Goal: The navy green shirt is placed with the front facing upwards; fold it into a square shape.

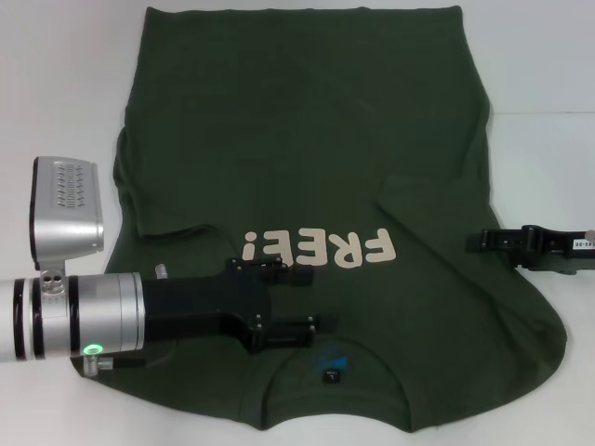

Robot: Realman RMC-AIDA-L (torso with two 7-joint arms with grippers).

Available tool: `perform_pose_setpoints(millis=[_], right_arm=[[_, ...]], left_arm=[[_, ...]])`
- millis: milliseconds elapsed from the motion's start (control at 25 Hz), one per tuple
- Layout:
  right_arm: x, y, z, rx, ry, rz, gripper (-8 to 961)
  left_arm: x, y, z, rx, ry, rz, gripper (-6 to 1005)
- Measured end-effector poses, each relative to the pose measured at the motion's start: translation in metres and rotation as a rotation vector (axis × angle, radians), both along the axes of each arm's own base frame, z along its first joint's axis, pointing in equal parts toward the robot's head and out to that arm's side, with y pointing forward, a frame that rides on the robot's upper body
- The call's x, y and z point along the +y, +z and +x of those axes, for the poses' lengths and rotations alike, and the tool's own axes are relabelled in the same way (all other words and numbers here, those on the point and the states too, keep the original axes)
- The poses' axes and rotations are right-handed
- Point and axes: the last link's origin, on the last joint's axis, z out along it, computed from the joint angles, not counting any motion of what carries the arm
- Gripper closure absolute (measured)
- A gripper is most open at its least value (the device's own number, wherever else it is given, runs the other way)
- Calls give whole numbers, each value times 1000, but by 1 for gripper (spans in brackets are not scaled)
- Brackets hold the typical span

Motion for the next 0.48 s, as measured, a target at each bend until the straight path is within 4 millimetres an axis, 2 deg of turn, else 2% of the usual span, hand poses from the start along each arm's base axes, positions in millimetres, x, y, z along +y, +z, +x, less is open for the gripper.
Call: perform_pose_setpoints(millis=[480], right_arm=[[-4, -6, -16, 61, 53, -57, 127]], left_arm=[[1, -1, 3, -1, -8, -2, 264]])
